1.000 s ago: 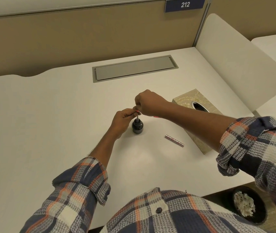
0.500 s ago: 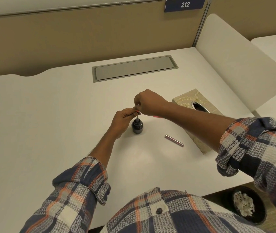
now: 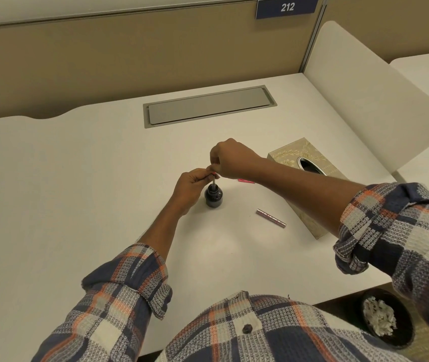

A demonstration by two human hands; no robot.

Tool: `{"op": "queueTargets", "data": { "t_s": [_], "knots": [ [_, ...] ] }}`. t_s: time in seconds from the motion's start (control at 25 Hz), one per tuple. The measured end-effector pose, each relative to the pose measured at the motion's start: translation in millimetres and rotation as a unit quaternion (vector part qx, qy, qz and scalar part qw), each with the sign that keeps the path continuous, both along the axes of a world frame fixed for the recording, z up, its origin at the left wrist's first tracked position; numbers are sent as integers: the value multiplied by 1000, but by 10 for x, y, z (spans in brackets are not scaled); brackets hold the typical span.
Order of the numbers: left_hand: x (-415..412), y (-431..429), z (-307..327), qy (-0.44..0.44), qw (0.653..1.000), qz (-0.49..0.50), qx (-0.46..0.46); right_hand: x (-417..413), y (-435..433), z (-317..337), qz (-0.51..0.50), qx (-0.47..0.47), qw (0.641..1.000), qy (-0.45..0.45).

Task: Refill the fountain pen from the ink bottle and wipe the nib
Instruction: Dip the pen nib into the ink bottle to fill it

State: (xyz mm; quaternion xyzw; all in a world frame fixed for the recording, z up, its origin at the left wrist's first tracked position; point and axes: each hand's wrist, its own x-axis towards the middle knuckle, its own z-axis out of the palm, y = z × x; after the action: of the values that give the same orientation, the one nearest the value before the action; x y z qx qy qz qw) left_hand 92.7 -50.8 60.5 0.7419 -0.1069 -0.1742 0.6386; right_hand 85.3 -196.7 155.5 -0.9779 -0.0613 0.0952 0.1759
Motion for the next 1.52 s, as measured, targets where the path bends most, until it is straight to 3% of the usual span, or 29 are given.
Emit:
{"op": "queueTargets", "data": {
  "t_s": [0.12, 0.36, 0.6, 0.84, 1.04, 1.32, 1.52],
  "knots": [
    [5, -3, -2, 0, 1000, 1, 0, 15, -9, 11, 4, 26, 1000, 4],
    [7, -8, 1, -3, 1000, -1, -1, -22, 17, -9, -6, -38, 999, -17],
    [12, 8, -4, -7, 1000, -4, -3, 16, -14, -8, -1, 21, 1000, 9],
    [-1, -6, -7, -6, 1000, -2, 3, -16, 11, -20, -6, -33, 999, -12],
    [7, 1, -4, -8, 1000, 1, 2, 21, -9, -13, -10, 35, 999, 4],
    [4, -6, -8, -5, 1000, -4, -7, -1, -6, -41, -8, -15, 1000, -10],
    [6, -3, -4, -6, 1000, -1, -8, 28, -31, -44, -6, 39, 999, -1]
  ]
}}
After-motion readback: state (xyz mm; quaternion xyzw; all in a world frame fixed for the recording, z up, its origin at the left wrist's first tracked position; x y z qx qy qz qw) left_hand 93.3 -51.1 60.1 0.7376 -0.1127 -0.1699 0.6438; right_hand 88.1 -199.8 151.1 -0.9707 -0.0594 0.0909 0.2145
